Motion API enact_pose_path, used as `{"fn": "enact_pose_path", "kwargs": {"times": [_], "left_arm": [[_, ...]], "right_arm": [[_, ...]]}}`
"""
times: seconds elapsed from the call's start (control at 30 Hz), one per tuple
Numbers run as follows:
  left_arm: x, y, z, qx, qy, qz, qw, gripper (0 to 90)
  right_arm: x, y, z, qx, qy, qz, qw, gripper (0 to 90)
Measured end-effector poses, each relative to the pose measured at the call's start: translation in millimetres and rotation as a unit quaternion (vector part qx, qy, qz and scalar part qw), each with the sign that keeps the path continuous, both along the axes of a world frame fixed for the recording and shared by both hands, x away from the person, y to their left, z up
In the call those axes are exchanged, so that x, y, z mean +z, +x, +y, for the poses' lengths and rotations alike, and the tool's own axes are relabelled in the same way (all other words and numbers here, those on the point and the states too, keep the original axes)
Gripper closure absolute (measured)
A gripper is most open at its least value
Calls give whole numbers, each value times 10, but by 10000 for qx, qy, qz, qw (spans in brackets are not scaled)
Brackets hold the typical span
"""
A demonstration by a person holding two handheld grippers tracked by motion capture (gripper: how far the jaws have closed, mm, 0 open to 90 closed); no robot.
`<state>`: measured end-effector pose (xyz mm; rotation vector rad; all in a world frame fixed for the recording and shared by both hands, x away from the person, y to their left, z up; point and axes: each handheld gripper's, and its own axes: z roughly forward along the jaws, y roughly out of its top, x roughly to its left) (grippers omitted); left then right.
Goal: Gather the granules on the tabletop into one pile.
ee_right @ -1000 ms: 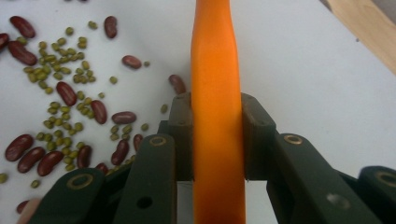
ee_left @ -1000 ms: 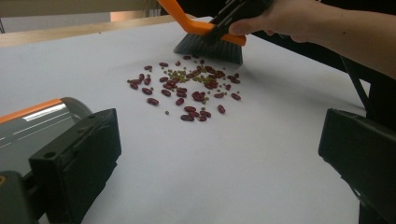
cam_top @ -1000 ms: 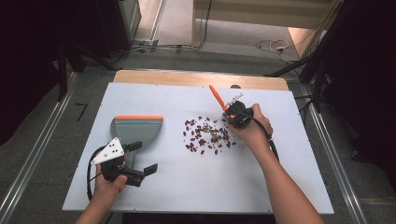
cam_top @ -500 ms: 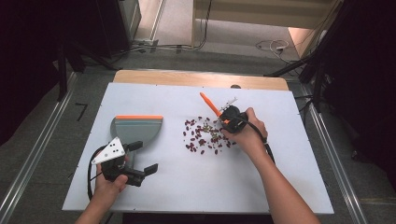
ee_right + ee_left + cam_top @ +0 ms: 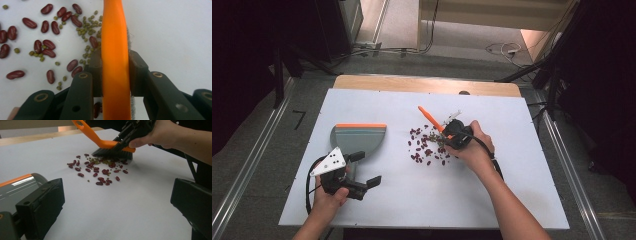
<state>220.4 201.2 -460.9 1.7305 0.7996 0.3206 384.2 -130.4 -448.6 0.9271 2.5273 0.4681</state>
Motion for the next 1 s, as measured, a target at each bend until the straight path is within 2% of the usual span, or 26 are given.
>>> {"fn": "enact_pose_path", "kwargs": {"times": [0.23, 0.37, 0.4, 0.63, 0.8, 0.93, 1.0], "left_arm": [[4, -2, 7, -12, 13, 5, 10000, 0], [4, -3, 4, -15, 3, -8, 10000, 0], [4, -3, 4, -14, 5, -8, 10000, 0], [3, -2, -2, -16, 16, -8, 10000, 0], [1, -2, -5, -31, 12, 2, 10000, 0], [4, -4, -6, -40, 25, 1, 10000, 0], [4, -4, -6, -36, 23, 0, 10000, 0]], "right_arm": [[3, -123, 31, 205, -23, 77, 9998, 677], [-7, -181, 33, 381, -20, 65, 9992, 675], [-11, -205, 30, 498, -42, 57, 9987, 675], [-20, -273, 33, 691, -64, 57, 9976, 674], [-34, -346, 17, 943, -90, 22, 9955, 672], [-38, -385, 12, 1042, -84, 38, 9945, 672], [-40, -402, 7, 1181, -119, 13, 9929, 672]]}}
